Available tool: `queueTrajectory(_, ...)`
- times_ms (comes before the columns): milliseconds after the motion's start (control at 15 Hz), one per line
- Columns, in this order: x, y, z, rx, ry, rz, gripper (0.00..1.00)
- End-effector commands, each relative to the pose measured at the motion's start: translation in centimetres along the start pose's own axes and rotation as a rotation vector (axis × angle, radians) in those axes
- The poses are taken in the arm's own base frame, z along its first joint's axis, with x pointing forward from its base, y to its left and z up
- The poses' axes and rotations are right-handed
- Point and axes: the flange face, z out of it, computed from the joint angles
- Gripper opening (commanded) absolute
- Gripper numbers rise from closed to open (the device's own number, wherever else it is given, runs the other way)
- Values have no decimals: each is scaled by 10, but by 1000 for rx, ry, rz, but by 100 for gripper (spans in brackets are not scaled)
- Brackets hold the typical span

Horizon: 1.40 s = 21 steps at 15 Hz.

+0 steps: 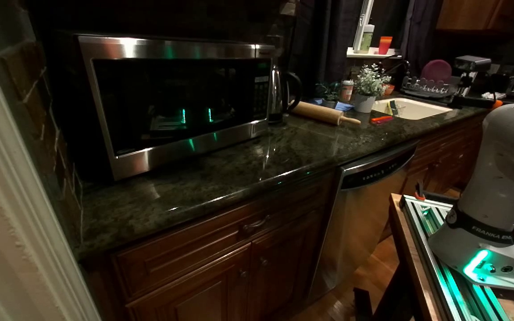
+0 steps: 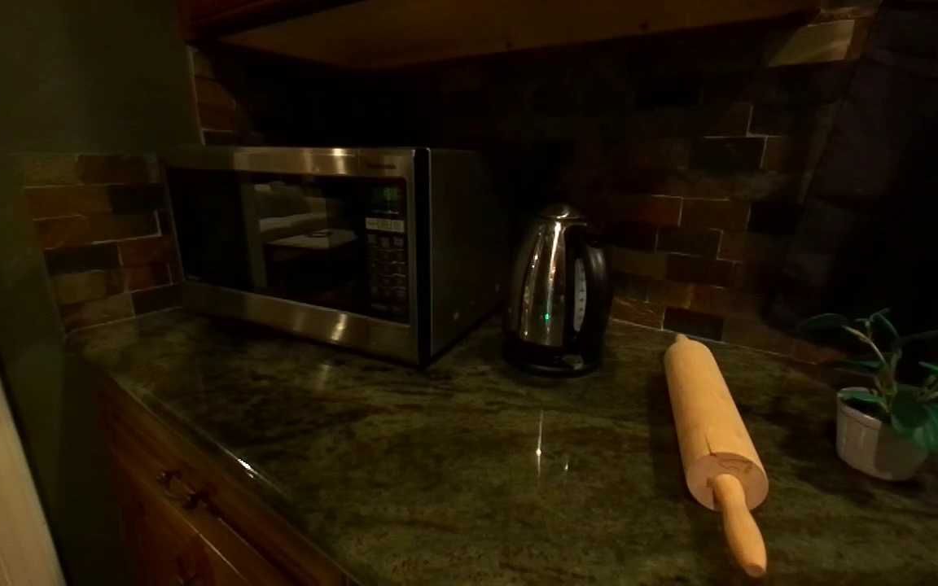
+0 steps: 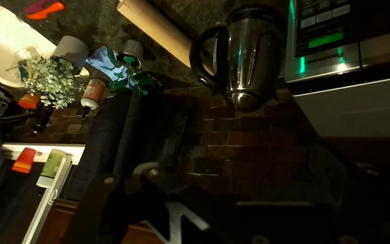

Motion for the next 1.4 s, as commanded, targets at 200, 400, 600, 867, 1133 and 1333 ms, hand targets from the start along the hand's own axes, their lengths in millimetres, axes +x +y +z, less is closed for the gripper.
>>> queueTrajectory(200,48,2,-41,59,227,106,100)
queueTrajectory(400,63,3,-47,71,310,159,100)
queueTrajectory(600,70,-3,-42,75,384,206,100)
queueTrajectory(867,74,-14,-31,75,470,242,100)
queueTrajectory(1133,76,-19,-24,63,531,261,100)
queueTrajectory(1333,76,-20,-23,42,560,268,100)
